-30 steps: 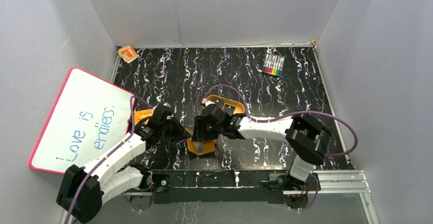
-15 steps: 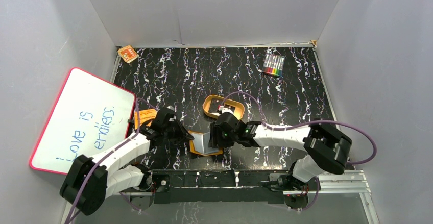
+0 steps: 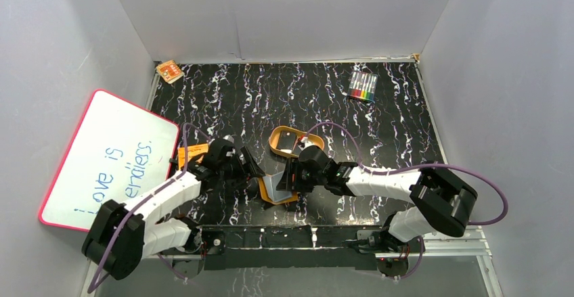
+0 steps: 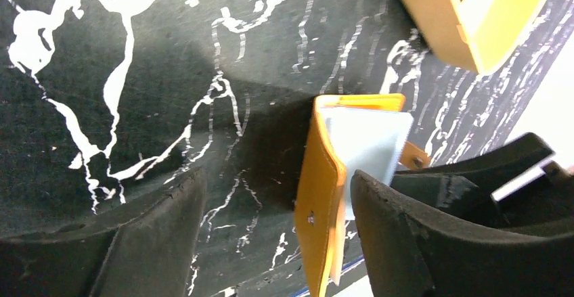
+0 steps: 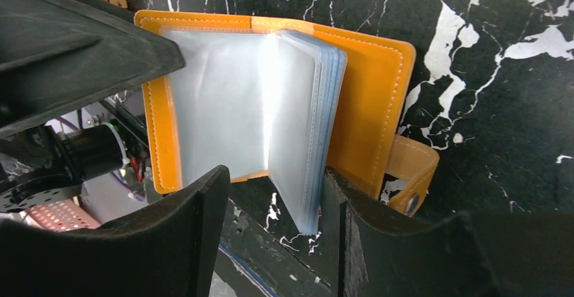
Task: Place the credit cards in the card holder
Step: Turn over the card slot in the card holder.
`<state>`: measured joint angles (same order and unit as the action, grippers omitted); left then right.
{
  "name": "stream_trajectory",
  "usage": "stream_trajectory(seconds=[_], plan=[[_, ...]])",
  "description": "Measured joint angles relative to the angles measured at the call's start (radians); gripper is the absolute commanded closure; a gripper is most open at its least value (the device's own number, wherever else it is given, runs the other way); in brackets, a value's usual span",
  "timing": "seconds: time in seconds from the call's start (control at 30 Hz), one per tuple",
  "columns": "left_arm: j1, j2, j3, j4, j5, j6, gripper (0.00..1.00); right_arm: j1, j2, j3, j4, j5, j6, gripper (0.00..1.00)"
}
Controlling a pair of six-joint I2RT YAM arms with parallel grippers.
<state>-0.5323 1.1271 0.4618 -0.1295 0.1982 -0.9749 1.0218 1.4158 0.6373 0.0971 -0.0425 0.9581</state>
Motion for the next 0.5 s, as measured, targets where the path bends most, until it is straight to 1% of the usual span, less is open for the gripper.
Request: stream_trajectory(seconds=[0.2,0.33,0.43,0.5], plan=[[0.000,-0.093,0.105,-0.091,-0.012,0.053,0.21,-0.001,-0.002,0.000,0.016,-0.018,0.009,0.40],[0.000,-0.145,0.155,-0.106,0.003,0.054,0.30,-0.001,-0.002,0.000,0.023,-0.029,0.008,0.45],[0.000,-0.132,0.176,-0.100,0.028,0.042,0.39,-0.001,-0.002,0.000,0.034,-0.039,0.007,0.50],[-0.001,-0.107,0.185,-0.087,0.048,0.031,0.47,-0.001,-0.002,0.001,0.035,-0.043,0.005,0.56]])
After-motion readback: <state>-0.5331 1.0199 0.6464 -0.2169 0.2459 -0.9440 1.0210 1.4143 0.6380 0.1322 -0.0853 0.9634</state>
